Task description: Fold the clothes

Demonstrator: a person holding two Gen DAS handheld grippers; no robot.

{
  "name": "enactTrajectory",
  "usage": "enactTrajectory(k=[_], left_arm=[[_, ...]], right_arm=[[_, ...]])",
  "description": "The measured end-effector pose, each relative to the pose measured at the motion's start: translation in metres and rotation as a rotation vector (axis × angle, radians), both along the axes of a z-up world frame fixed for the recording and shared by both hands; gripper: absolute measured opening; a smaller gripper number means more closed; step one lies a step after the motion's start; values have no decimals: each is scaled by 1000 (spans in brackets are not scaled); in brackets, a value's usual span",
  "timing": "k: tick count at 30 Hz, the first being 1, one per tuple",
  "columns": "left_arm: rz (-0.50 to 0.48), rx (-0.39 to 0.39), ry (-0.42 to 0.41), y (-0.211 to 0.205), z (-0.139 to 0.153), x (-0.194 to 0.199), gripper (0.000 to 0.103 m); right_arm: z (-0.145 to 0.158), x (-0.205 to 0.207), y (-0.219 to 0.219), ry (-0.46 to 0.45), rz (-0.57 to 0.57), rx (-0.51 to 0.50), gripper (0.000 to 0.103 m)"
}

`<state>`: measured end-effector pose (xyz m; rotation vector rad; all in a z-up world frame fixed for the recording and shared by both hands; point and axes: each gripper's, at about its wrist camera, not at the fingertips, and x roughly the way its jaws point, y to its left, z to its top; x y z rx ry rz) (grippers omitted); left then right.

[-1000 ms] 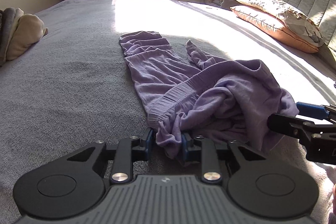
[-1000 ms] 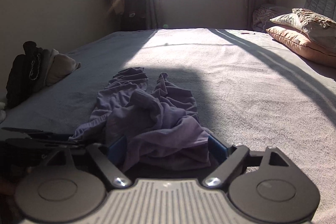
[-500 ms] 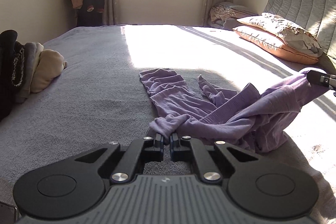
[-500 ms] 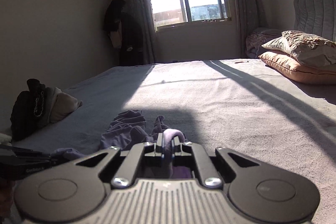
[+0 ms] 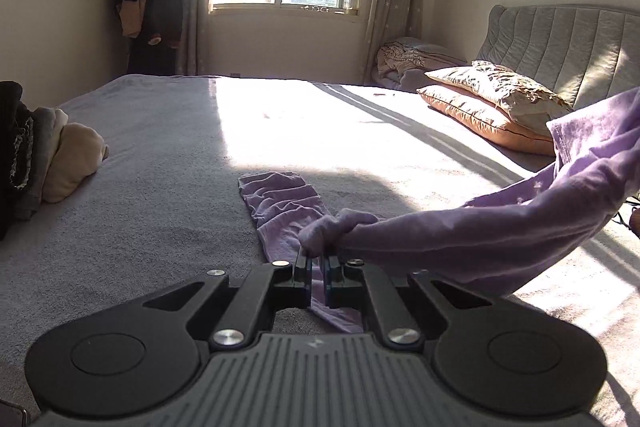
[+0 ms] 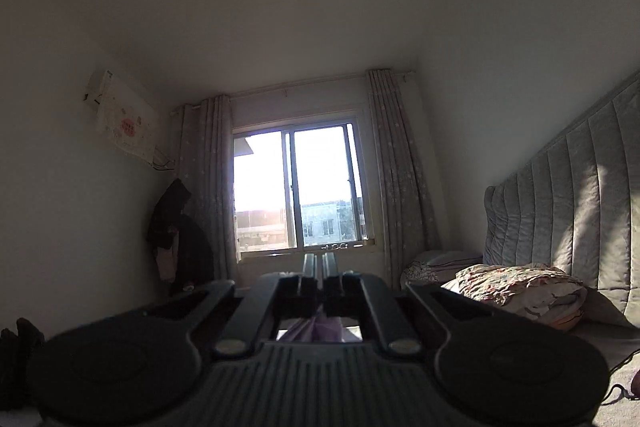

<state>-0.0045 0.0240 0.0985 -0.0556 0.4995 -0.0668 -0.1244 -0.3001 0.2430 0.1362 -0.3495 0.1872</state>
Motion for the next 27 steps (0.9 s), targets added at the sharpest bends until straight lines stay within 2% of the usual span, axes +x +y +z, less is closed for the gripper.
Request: enactTrajectory(k=[1, 4, 6, 9, 12, 13, 15, 17, 19, 21, 22, 23, 25, 27], left_arm=[[-2, 0, -5, -1, 1, 0, 6], [-5, 2, -18, -2, 3, 0, 6], [18, 10, 3, 4, -1, 1, 6], [53, 10, 20, 16, -3, 4, 6], [56, -37, 39, 25, -2, 2, 6], [50, -56, 49, 27, -3, 1, 6], [-33, -98, 109, 18, -9, -1, 11], [-93, -140, 161, 6, -19, -5, 12], [-142, -162, 196, -8, -28, -8, 22], [-181, -167, 216, -22, -36, -10, 34], [-190, -162, 211, -27, -36, -12, 35], [-201, -163, 207, -31, -36, -13, 37], [-224, -175, 200, -39, -36, -16, 43], [-253, -197, 194, -49, -37, -22, 54]], right_arm=[[7, -11, 1, -45, 16, -2, 0], [6, -12, 18, -18, 78, -128, 1], [-10, 11, 28, 94, 104, -202, 4], [-46, 53, 33, 322, 109, -255, 13], [-93, 92, 31, 564, 138, -308, 26], [-113, 107, 28, 687, 136, -318, 27], [-149, 127, 24, 901, 142, -322, 30], [-172, 135, 21, 1035, 109, -327, 34], [-184, 141, 15, 1078, 44, -330, 45], [-189, 144, 3, 1095, -10, -320, 64], [-192, 147, 0, 1117, -4, -305, 65], [-197, 150, -2, 1153, 23, -295, 65], [-206, 148, 3, 1206, 85, -302, 56], [-205, 145, 13, 1201, 118, -338, 31]])
